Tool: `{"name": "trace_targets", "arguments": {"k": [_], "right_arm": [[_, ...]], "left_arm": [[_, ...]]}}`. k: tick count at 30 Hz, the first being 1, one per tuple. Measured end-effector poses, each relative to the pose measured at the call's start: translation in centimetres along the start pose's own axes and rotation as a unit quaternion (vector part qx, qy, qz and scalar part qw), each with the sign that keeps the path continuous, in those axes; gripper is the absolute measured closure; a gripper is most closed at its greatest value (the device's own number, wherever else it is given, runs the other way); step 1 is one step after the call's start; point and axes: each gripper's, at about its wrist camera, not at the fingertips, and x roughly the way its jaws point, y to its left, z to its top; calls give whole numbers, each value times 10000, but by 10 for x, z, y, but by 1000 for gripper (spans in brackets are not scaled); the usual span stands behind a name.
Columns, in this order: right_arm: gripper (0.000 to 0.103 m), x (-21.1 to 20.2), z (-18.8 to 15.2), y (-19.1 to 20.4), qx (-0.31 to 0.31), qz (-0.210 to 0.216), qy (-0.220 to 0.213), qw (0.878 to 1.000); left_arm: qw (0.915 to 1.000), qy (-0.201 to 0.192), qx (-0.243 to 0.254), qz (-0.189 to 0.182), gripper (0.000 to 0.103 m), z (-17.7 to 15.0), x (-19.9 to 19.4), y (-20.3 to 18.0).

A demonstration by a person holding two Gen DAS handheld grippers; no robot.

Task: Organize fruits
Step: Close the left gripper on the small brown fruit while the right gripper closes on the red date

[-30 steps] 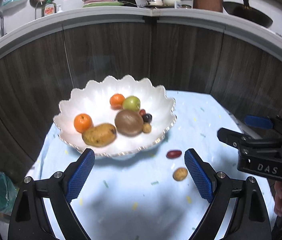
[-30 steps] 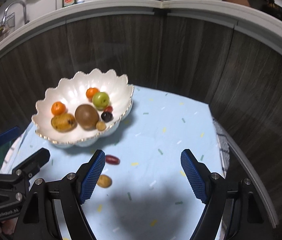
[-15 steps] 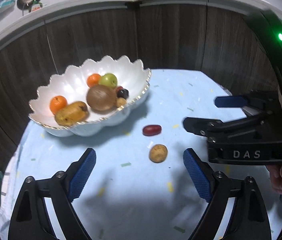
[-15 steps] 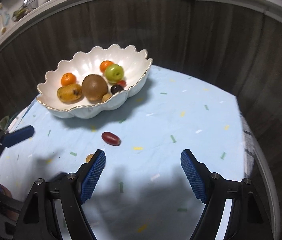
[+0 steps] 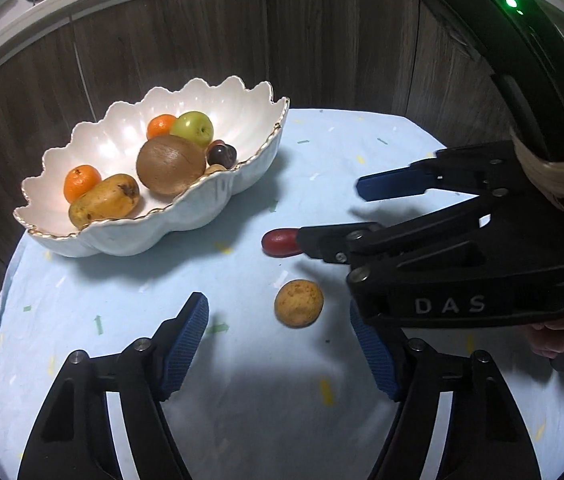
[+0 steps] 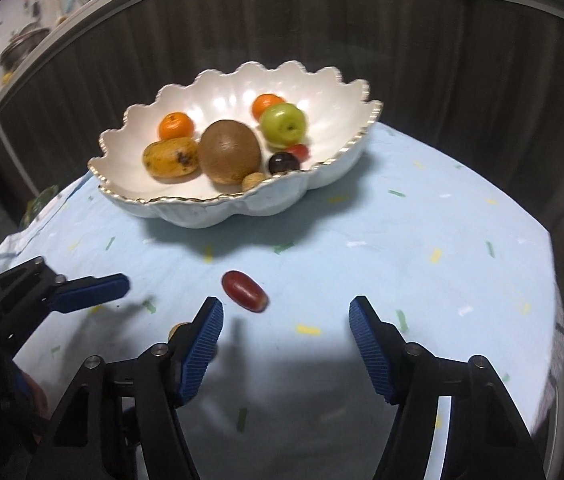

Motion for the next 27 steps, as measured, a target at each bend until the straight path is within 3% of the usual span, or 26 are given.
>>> {"name": "trace_targets", "arguments": {"k": [4, 12, 15, 17, 24, 27], "right_arm": [[48, 8, 3, -1, -172, 202, 51, 9996], [58, 20, 9, 1, -449, 502, 123, 9977], [67, 25, 11, 4, -557, 612, 185, 9964], [67, 26, 11, 6, -630, 654, 186, 9957], [70, 35, 10, 16, -915, 775, 341, 9922], [84, 34, 10, 16, -893, 819, 358, 9920]], "left_arm": [[10000, 75, -40, -5, 39, 2, 6, -1], [9998, 180, -118, -53, 44, 4, 15, -2], [9995, 263, -162, -101, 52, 5, 17, 0], [9993, 297, -184, -123, 58, 5, 20, 1], [9991, 328, -197, -162, 60, 5, 21, 1], [9990, 327, -188, -228, 68, 7, 22, -1]]}}
